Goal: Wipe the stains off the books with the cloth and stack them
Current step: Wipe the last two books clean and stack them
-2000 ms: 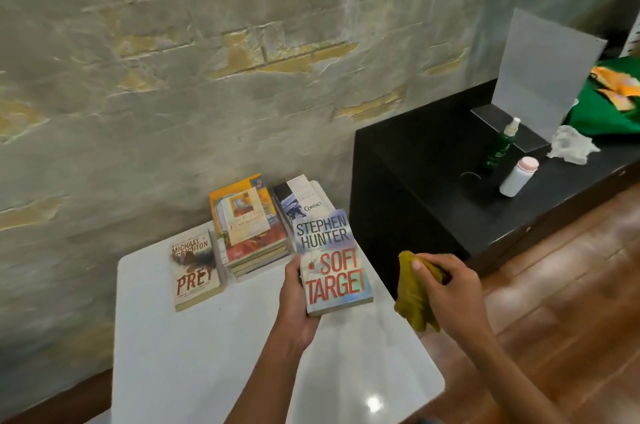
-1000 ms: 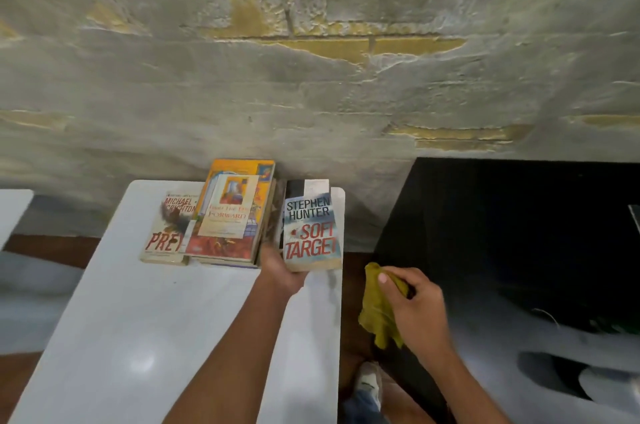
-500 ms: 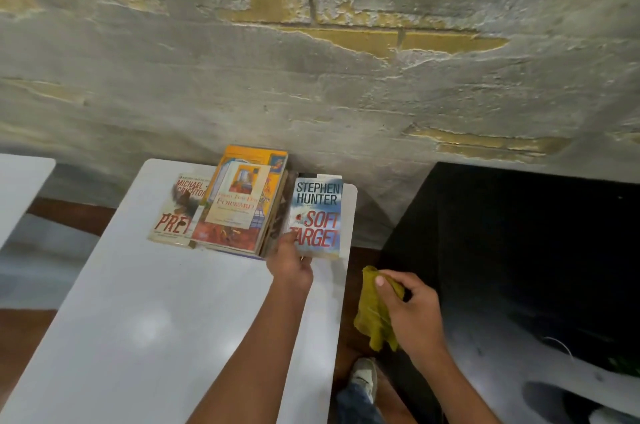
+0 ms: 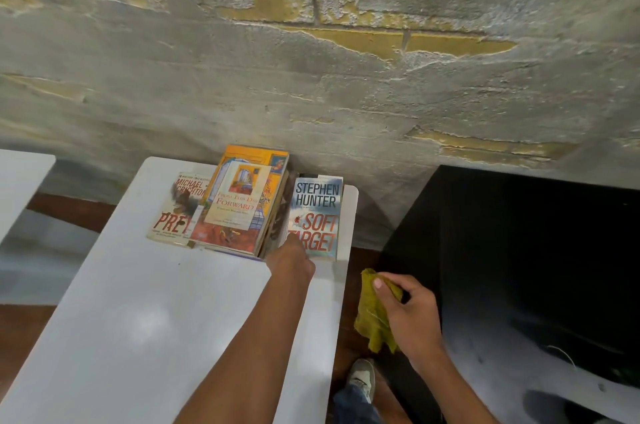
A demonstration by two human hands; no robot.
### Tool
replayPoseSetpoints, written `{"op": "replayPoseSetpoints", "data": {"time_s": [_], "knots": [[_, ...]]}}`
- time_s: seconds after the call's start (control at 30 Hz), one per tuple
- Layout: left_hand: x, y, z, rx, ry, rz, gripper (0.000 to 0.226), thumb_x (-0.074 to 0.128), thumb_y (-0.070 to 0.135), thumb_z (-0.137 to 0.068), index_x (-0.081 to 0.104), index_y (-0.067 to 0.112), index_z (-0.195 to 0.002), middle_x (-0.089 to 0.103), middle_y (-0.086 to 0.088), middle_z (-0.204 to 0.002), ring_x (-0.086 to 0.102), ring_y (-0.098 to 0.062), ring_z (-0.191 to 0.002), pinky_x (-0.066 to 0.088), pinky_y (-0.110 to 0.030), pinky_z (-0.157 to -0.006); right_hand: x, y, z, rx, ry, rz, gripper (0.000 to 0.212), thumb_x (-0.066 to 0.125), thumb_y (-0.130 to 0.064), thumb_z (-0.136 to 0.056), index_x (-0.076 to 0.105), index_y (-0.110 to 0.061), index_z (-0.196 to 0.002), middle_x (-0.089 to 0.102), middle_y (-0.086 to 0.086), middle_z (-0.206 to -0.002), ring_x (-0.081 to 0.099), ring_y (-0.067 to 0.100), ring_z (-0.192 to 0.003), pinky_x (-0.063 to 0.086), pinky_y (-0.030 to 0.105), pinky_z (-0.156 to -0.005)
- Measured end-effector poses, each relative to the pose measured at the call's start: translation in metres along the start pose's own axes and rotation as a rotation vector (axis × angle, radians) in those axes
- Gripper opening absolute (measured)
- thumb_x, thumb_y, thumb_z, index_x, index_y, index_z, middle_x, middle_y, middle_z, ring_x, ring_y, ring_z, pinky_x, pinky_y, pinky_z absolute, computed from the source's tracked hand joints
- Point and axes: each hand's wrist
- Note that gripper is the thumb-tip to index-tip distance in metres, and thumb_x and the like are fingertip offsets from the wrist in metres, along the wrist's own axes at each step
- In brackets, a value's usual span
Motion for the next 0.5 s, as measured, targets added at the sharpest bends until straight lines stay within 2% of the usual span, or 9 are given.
{"op": "replayPoseSetpoints", "data": {"time_s": [0.1, 0.23, 0.4, 0.5], "knots": [[0.001, 0.000, 0.001, 0.006, 0.006, -0.015, 0.031, 0.076, 0.023, -0.090, 0.058, 0.016, -0.114, 0.072, -0.008, -0.100, 0.072, -0.024, -0.086, 0.061, -0.042, -0.083, 0.000, 0.001, 0.000, 0.005, -0.004, -0.003, 0.013, 0.069, -0.030, -0.091, 0.068, -0.037, -0.101, 0.066, -0.013, -0.105, 0.065, 0.005, -0.096, 0.054, 0.019, -0.077], [0.003, 0.003, 0.004, 0.023, 0.040, -0.099, 0.035, 0.073, 0.036, -0.091, 0.054, 0.017, -0.114, 0.069, -0.007, -0.100, 0.069, -0.023, -0.090, 0.058, -0.041, -0.089, 0.001, 0.003, -0.003, 0.010, 0.001, -0.002, 0.013, 0.069, -0.031, -0.091, 0.069, -0.035, -0.103, 0.067, -0.012, -0.106, 0.065, 0.006, -0.097, 0.055, 0.021, -0.077], [0.004, 0.006, 0.007, 0.013, 0.046, -0.132, 0.031, 0.070, 0.037, -0.093, 0.052, 0.018, -0.111, 0.066, -0.005, -0.093, 0.065, -0.021, -0.079, 0.056, -0.037, -0.083, 0.003, 0.001, -0.011, 0.010, -0.026, 0.010, 0.018, 0.069, -0.031, -0.091, 0.071, -0.030, -0.109, 0.067, -0.011, -0.108, 0.065, 0.008, -0.099, 0.057, 0.026, -0.083], [0.003, 0.006, 0.009, 0.038, 0.065, -0.153, 0.027, 0.066, 0.036, -0.096, 0.051, 0.016, -0.106, 0.063, -0.003, -0.088, 0.062, -0.018, -0.075, 0.055, -0.034, -0.080, 0.005, -0.006, -0.017, -0.009, -0.036, 0.043, 0.016, 0.068, -0.029, -0.092, 0.069, -0.031, -0.109, 0.065, -0.012, -0.108, 0.063, 0.006, -0.099, 0.051, 0.018, -0.079]]}}
Point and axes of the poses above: each hand's wrist, its own z-axis away from the middle knuckle, its own x-axis out of the palm, y = z × x
